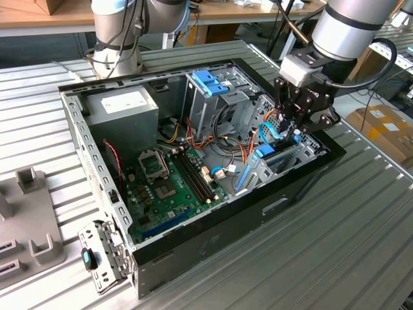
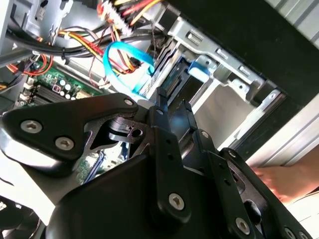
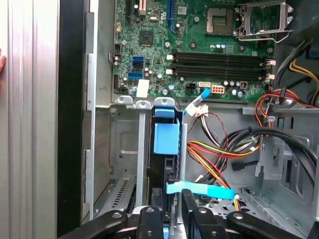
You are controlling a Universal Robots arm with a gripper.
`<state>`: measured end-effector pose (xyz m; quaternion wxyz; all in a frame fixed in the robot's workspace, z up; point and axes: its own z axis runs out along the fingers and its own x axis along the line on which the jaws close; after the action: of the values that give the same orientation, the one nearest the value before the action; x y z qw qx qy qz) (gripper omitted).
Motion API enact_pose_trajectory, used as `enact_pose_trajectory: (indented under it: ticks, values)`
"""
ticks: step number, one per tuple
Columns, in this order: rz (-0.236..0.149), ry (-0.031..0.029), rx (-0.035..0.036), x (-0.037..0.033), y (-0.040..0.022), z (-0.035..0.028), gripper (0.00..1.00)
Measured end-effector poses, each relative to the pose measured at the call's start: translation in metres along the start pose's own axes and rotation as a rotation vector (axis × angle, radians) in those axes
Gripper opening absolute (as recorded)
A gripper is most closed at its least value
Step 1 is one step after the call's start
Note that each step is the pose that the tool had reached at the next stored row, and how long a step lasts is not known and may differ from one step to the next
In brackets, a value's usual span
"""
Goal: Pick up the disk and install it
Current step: 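Insert the first disk wire, then insert the second disk wire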
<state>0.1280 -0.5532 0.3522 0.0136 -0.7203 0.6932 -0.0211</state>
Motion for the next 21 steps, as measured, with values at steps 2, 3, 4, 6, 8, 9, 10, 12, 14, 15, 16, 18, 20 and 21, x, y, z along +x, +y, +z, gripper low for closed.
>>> enact_pose_trajectory:
  ticks: [2,3,4,6,8,9,10,12,14,15,16,18,20,21]
  values:
    - [0.001,0.0000,-0.0039,0.0002,-0.0052,0.0003,0.30]
    - [0.001,-0.0002,-0.0058,0.0002,-0.0073,0.0005,0.30]
    - [0.003,-0.0002,-0.0099,0.0004,-0.0109,0.0006,0.30]
    - [0.005,-0.0002,-0.0131,0.0004,-0.0130,0.0007,0.30]
    - [0.005,-0.0002,-0.0132,0.0005,-0.0130,0.0007,0.30]
    - [0.004,-0.0004,-0.0181,0.0005,-0.0132,0.0008,0.30]
    - [0.004,-0.0009,-0.0351,0.0005,-0.0136,0.0009,0.30]
    - [0.005,-0.0011,-0.0367,0.0005,-0.0135,0.0009,0.30]
    - [0.004,-0.0011,-0.0376,0.0004,-0.0136,0.0009,0.30]
    - [0.005,-0.0010,-0.0377,0.0004,-0.0136,0.0009,0.30]
    - [0.010,-0.0009,-0.0378,0.0004,-0.0136,0.0008,0.30]
    - [0.013,-0.0008,-0.0378,0.0005,-0.0136,0.0009,0.30]
    - [0.015,-0.0007,-0.0378,0.0005,-0.0136,0.0009,0.30]
    - [0.015,-0.0008,-0.0379,0.0005,-0.0136,0.0009,0.30]
